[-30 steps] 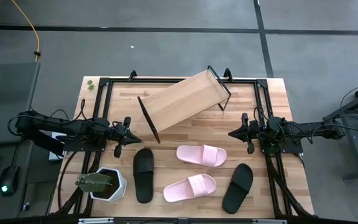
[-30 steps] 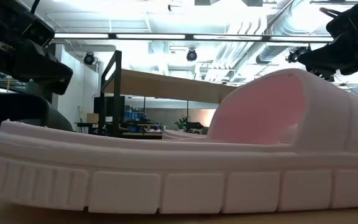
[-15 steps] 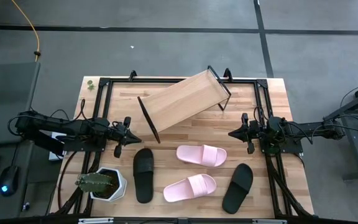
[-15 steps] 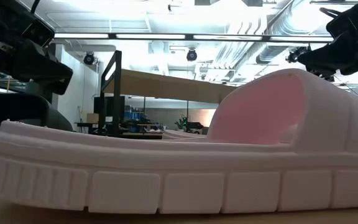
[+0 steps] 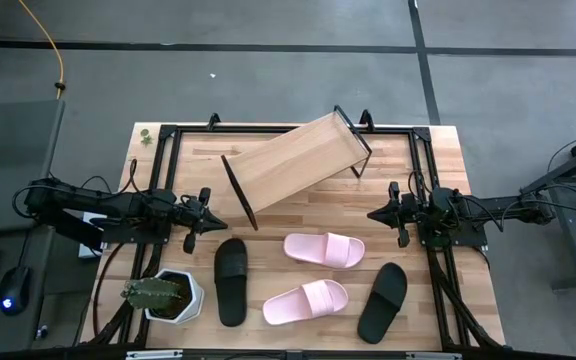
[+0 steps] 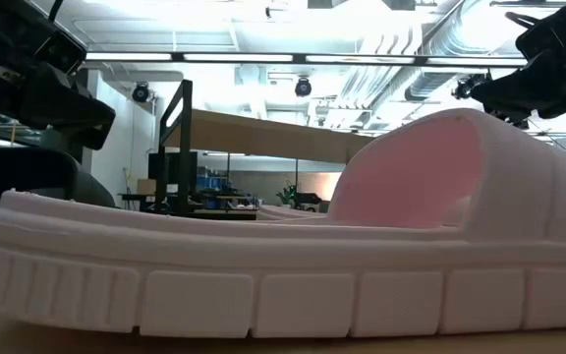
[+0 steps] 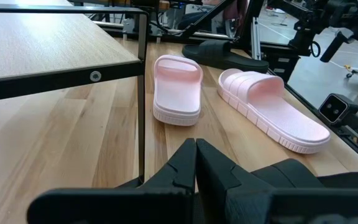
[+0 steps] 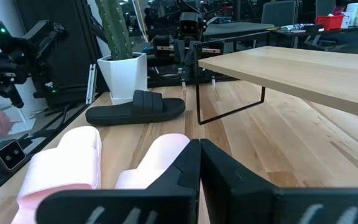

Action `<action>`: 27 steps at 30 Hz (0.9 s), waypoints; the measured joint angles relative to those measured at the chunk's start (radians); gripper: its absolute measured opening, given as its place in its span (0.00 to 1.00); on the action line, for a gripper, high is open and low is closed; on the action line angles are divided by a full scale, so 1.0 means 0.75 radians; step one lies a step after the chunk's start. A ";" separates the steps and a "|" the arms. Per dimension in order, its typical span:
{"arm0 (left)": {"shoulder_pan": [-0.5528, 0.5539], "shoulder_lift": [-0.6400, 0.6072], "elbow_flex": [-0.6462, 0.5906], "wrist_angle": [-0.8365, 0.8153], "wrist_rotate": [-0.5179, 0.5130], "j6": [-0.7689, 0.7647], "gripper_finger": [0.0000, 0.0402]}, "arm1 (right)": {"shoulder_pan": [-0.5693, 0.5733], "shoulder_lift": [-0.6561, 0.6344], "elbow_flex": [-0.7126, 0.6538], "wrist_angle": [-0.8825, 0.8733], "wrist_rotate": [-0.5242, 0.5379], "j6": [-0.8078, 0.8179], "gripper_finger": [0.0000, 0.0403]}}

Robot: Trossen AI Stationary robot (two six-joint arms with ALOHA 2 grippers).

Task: Pick and place slides into the shelf

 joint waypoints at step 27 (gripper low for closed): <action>0.000 0.000 0.000 0.003 -0.020 0.011 0.00 | 0.000 0.000 0.000 0.000 0.000 0.000 0.00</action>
